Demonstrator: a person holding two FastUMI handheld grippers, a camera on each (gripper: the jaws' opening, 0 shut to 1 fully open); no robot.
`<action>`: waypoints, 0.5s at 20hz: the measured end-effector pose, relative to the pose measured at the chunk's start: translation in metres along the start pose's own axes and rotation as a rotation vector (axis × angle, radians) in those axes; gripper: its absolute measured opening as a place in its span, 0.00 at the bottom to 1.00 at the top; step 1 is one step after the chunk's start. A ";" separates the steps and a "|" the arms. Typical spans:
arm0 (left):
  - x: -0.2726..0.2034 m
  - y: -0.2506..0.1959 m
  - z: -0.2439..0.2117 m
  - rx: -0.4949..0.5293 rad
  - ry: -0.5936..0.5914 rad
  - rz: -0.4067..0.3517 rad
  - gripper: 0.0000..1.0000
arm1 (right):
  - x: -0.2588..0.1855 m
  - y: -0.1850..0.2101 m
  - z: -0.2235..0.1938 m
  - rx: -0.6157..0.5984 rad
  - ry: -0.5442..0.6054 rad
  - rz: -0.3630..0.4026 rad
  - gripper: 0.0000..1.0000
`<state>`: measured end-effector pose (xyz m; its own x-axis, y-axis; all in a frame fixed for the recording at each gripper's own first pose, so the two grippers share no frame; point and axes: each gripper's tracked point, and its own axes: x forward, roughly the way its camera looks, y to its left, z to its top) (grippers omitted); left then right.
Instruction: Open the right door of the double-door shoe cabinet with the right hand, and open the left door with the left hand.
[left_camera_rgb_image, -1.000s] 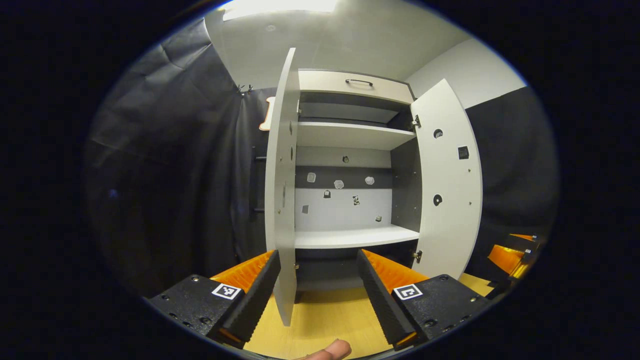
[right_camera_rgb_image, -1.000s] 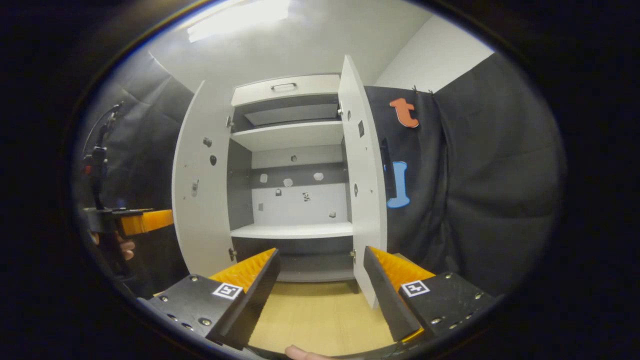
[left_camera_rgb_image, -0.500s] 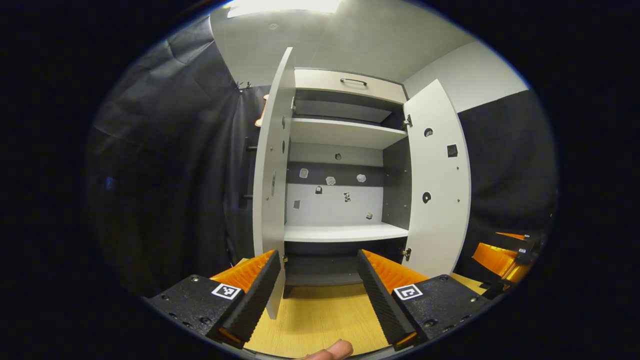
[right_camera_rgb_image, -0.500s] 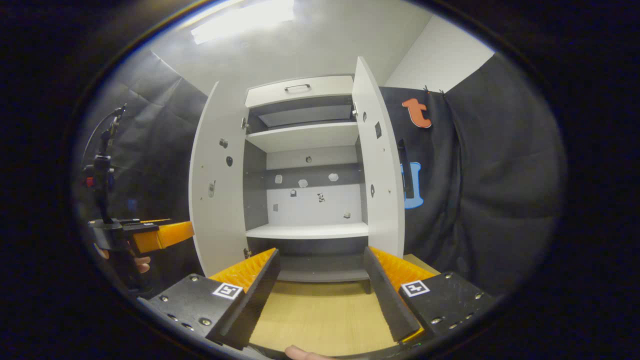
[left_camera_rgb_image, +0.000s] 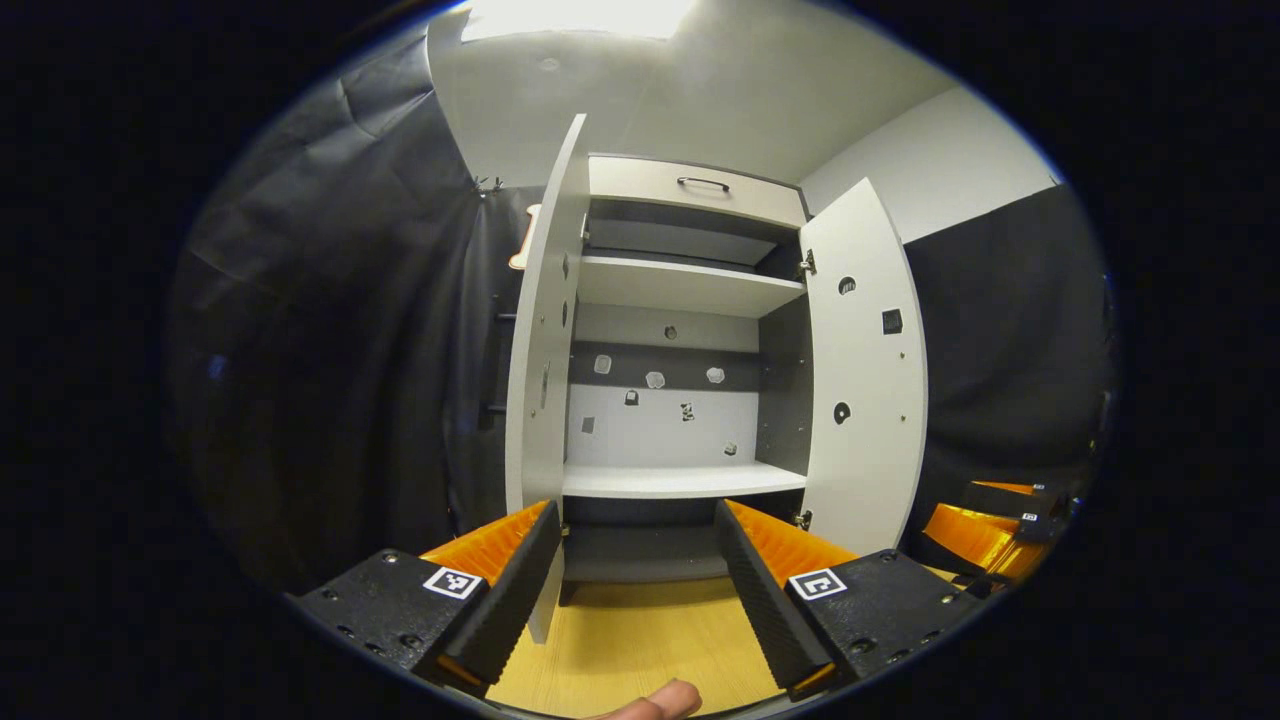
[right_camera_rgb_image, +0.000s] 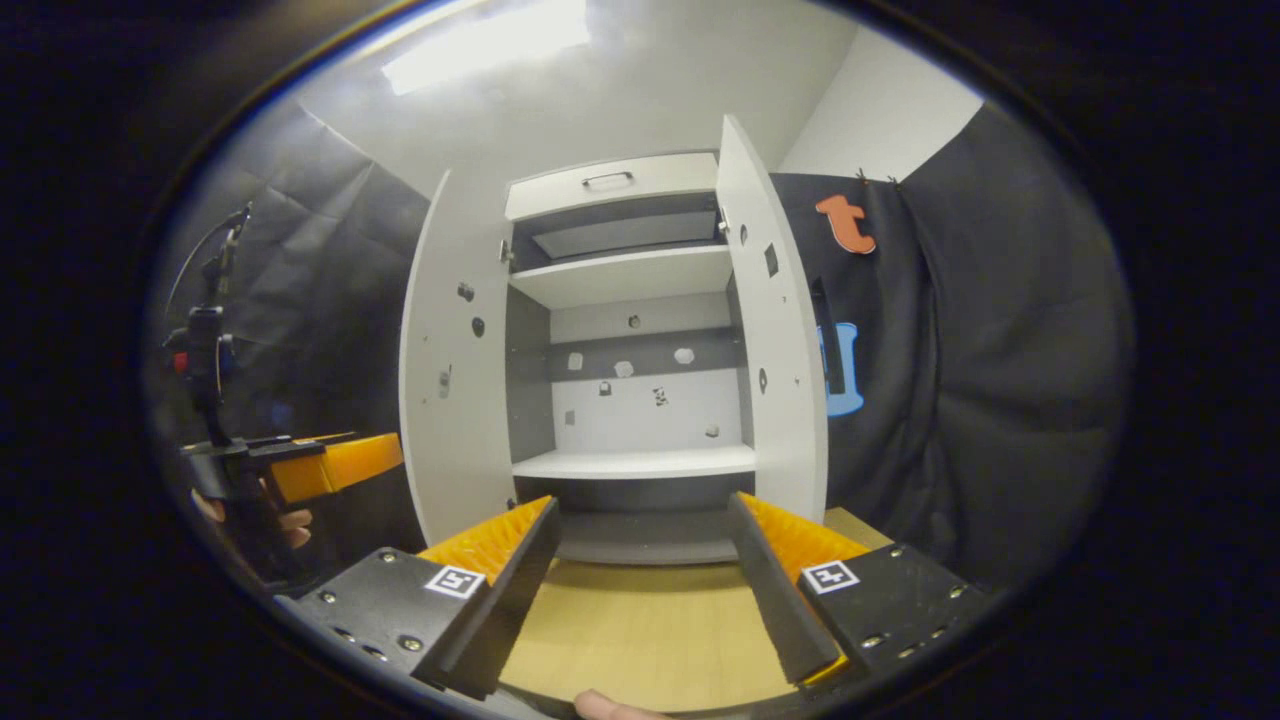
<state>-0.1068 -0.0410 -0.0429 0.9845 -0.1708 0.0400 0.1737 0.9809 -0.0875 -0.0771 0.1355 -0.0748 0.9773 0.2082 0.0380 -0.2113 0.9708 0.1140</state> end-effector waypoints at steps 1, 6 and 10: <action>-0.001 0.000 0.002 0.009 -0.006 0.001 0.95 | 0.000 0.000 0.001 -0.009 -0.002 -0.001 0.99; -0.006 0.000 0.009 -0.003 -0.032 0.007 0.95 | -0.001 0.002 0.002 -0.014 -0.006 0.003 0.97; -0.004 0.011 0.005 -0.002 -0.017 0.052 0.96 | -0.006 0.008 0.014 0.018 -0.051 0.048 0.98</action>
<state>-0.1092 -0.0291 -0.0389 0.9917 -0.1175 0.0520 0.1219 0.9883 -0.0920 -0.0846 0.1402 -0.0598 0.9642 0.2479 0.0939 -0.2586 0.9574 0.1283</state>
